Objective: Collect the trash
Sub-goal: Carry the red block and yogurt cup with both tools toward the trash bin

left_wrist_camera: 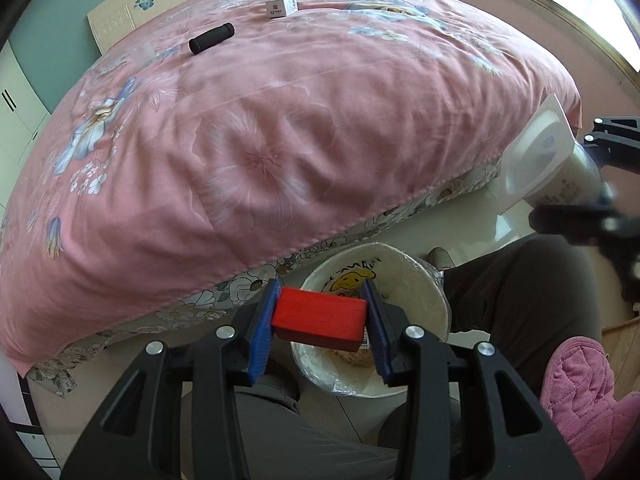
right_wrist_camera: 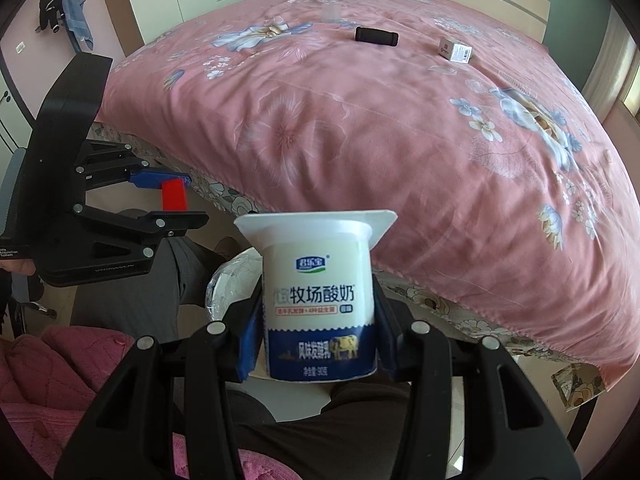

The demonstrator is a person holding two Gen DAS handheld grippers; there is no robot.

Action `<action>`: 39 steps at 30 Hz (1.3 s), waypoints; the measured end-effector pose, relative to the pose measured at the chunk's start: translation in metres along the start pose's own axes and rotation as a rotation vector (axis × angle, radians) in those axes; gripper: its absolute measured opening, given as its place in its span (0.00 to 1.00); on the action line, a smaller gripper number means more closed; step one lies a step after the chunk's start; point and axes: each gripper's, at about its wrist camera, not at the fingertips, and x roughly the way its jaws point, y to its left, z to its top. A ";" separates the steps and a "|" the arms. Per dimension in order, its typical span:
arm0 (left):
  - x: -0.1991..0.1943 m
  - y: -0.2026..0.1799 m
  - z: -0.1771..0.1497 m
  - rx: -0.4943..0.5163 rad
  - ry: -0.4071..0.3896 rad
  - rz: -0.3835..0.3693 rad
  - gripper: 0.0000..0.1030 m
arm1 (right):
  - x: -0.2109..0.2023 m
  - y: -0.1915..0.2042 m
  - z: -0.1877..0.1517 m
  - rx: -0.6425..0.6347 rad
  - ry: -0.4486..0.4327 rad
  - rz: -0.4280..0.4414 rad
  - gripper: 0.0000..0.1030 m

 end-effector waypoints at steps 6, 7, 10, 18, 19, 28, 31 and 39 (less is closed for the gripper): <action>0.022 -0.003 -0.007 -0.002 0.045 -0.016 0.42 | 0.030 0.003 -0.011 0.010 0.062 0.024 0.47; 0.025 -0.003 -0.008 -0.003 0.053 -0.018 0.42 | 0.035 0.004 -0.013 0.008 0.071 0.023 0.47; 0.037 -0.005 -0.010 -0.007 0.076 -0.028 0.42 | 0.050 0.004 -0.018 0.013 0.098 0.035 0.47; 0.067 -0.008 -0.016 -0.013 0.139 -0.047 0.42 | 0.088 -0.001 -0.029 0.040 0.164 0.068 0.47; 0.071 -0.008 -0.016 -0.018 0.147 -0.052 0.42 | 0.092 -0.001 -0.030 0.039 0.172 0.070 0.47; 0.112 -0.012 -0.018 -0.045 0.230 -0.110 0.42 | 0.138 0.009 -0.045 0.014 0.266 0.108 0.47; 0.128 -0.013 -0.018 -0.063 0.257 -0.123 0.42 | 0.156 0.012 -0.049 0.017 0.303 0.129 0.47; 0.172 -0.009 -0.019 -0.127 0.343 -0.169 0.42 | 0.203 0.014 -0.056 0.077 0.399 0.191 0.47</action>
